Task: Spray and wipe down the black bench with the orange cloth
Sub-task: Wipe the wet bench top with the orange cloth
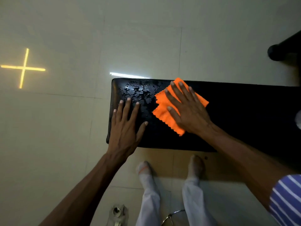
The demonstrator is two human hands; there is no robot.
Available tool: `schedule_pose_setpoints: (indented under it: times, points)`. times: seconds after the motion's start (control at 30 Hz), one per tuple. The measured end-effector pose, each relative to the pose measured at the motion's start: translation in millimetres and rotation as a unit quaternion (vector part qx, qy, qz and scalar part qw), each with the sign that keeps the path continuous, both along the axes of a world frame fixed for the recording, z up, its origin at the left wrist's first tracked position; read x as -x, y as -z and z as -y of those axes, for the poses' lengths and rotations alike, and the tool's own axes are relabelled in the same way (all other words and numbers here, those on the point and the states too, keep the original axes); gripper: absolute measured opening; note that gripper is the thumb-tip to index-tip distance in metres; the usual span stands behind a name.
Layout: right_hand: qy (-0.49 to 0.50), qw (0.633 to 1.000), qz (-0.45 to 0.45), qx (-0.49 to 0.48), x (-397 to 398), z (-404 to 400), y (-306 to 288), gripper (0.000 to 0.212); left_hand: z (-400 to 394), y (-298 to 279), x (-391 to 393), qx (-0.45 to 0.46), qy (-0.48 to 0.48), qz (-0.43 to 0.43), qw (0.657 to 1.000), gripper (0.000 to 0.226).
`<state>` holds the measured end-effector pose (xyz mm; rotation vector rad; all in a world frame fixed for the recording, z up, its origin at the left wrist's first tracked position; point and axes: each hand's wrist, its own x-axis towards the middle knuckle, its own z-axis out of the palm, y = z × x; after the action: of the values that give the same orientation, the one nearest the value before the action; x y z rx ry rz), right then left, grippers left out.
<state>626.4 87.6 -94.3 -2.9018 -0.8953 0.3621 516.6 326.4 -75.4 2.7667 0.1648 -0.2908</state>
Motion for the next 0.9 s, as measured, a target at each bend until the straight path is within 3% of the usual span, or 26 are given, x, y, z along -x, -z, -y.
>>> schedule_pose_setpoints:
  times: [0.2, 0.27, 0.43, 0.5, 0.6, 0.67, 0.77, 0.9]
  points:
    - [0.227, 0.973, 0.013, -0.023, -35, -72, 6, 0.061, -7, 11, 5, -0.009, 0.004, 0.012, 1.000, 0.069]
    - [0.187, 0.982, 0.003, -0.032, -19, -85, 3, 0.061, -6, 13, 7, -0.002, -0.004, 0.014, 1.000, 0.068]
    - [-0.038, 0.999, -0.027, 0.008, 1, -35, -9, 0.066, -5, 15, 12, 0.011, -0.015, 0.014, 1.000, 0.069]
    - [-0.024, 0.999, -0.041, 0.019, -18, -28, -10, 0.064, -3, 19, 15, 0.014, -0.013, 0.017, 1.000, 0.070]
    - [0.127, 0.991, -0.048, -0.005, -45, -66, -5, 0.061, 0, 28, 16, 0.001, -0.012, 0.029, 1.000, 0.069]
    - [0.176, 0.983, -0.044, -0.015, -46, -102, -1, 0.061, 0, 32, 17, 0.000, -0.014, 0.036, 0.999, 0.068]
    - [0.088, 0.995, -0.033, -0.037, -20, -119, -2, 0.062, 0, 31, 24, 0.018, -0.018, 0.030, 0.999, 0.067]
    - [-0.067, 0.997, -0.031, -0.005, -14, -83, -9, 0.063, -3, 19, 41, 0.021, -0.027, 0.020, 0.999, 0.066]
